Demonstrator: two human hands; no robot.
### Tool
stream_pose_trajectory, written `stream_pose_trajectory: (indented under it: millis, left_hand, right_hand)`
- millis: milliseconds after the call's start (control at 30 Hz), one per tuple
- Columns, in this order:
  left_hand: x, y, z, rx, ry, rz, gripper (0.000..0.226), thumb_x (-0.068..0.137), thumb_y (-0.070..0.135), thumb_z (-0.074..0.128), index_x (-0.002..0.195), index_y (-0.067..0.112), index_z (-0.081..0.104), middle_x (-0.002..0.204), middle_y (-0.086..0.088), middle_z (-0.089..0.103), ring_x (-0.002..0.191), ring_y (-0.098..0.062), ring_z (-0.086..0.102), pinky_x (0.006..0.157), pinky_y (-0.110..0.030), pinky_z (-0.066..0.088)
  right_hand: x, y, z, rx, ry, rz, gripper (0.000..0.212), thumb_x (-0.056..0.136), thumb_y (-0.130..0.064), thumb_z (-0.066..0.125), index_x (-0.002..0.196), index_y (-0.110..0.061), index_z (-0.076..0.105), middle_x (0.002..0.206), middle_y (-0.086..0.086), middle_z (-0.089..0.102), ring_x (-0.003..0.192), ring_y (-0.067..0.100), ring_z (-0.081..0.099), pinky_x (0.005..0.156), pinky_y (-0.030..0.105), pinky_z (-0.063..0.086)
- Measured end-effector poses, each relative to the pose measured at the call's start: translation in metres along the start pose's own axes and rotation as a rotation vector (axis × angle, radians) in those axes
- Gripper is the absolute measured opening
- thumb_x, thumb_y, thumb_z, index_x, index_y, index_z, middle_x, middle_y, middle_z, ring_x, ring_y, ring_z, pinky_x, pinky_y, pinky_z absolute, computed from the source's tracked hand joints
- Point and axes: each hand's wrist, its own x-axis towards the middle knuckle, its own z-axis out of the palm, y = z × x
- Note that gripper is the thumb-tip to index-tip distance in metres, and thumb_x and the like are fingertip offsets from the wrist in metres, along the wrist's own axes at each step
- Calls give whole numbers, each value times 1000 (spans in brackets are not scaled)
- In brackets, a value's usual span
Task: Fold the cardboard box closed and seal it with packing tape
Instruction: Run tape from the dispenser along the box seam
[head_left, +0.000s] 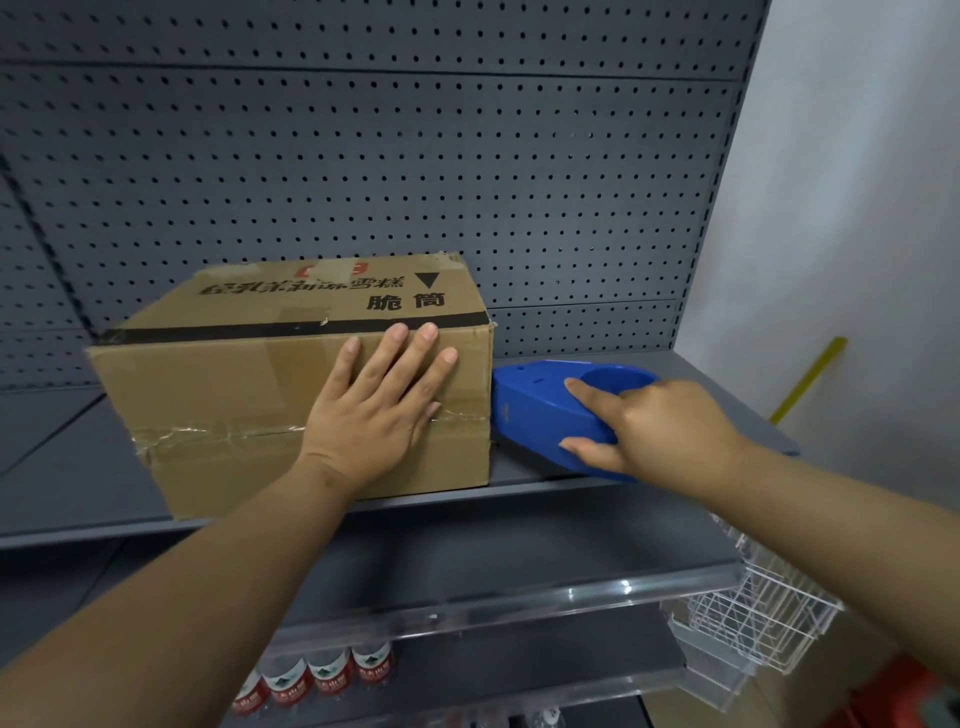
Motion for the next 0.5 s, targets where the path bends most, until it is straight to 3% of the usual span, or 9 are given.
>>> stream_pose_trajectory:
  millis: [67, 200, 333, 433, 500]
  left_hand:
    - [2, -1, -1, -6, -8, 6, 58, 96, 40, 37, 148, 20, 22, 158, -5, -2, 145, -23, -1, 116, -43, 0]
    - [0, 0, -1, -1, -4, -4, 57, 96, 40, 36, 148, 21, 21, 158, -5, -2, 145, -23, -1, 116, -43, 1]
    - [3, -1, -2, -11, -17, -1, 57, 97, 40, 36, 148, 21, 22, 158, -5, -3, 145, -23, -2, 115, -43, 1]
    - [1, 0, -3, -3, -16, -7, 57, 97, 41, 36, 148, 21, 22, 158, -5, -3, 145, -23, -1, 115, -43, 1]
    - [2, 0, -3, -9, -22, -1, 57, 97, 41, 36, 148, 21, 22, 158, -5, -3, 145, -23, -2, 115, -43, 1]
  right_hand:
    - [2, 1, -1, -13, 7, 11, 57, 71, -58, 49, 94, -13, 76, 32, 1, 47, 24, 20, 43, 37, 15, 27]
    - [-2, -5, 1, 15, 20, 35, 61, 73, -55, 39, 94, -11, 75, 32, 1, 46, 23, 20, 42, 34, 16, 30]
    - [1, -6, -4, 6, -5, 63, 53, 71, -57, 59, 93, -12, 75, 32, 1, 46, 24, 20, 42, 37, 15, 28]
    - [-2, -13, -3, 32, -26, 82, 60, 73, -56, 40, 93, -12, 76, 31, 0, 45, 23, 20, 42, 36, 15, 26]
    - [2, -9, -8, 2, -23, 57, 56, 72, -58, 47, 92, -14, 76, 31, 1, 45, 23, 19, 41, 39, 14, 23]
